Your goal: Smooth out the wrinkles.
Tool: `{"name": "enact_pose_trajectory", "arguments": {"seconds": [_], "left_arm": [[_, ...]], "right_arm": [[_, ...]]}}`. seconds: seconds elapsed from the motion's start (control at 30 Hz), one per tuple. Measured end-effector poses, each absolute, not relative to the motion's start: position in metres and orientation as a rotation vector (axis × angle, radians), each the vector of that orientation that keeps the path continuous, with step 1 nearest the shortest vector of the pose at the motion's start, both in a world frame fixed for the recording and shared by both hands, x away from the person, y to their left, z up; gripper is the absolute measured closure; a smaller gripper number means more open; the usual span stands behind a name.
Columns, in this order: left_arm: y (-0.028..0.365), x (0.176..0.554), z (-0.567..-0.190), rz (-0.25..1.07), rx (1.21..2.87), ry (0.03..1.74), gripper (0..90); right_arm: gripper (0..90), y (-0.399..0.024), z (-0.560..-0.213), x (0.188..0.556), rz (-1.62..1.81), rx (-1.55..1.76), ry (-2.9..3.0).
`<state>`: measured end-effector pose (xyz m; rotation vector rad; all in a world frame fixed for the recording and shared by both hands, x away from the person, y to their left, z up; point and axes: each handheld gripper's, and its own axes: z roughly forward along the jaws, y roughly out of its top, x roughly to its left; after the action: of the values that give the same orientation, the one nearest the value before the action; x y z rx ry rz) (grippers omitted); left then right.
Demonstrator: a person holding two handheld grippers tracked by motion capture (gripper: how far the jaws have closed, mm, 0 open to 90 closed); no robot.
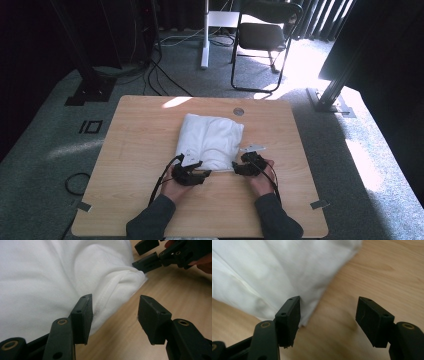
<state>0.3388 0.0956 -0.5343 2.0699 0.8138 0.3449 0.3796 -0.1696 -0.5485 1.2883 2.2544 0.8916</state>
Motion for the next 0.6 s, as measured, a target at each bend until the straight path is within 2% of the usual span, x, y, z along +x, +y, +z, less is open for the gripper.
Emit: {"name": "enact_pose_trajectory", "arguments": {"seconds": [0.23,0.33,0.6], "left_arm": [[0.12,0.312,-0.513,0.425,1.979,0.805,43.4],[0.133,0.303,-0.508,0.421,1.947,0.814,42.9],[0.173,0.295,-0.51,0.473,1.883,0.911,41.9]], "right_arm": [[34.9,-0.196,-0.541,0.35,0.959,1.292,2.201],[34.8,-0.207,-0.539,0.34,0.98,1.301,2.169],[34.8,-0.232,-0.539,0.328,1.072,1.382,2.072]]}}
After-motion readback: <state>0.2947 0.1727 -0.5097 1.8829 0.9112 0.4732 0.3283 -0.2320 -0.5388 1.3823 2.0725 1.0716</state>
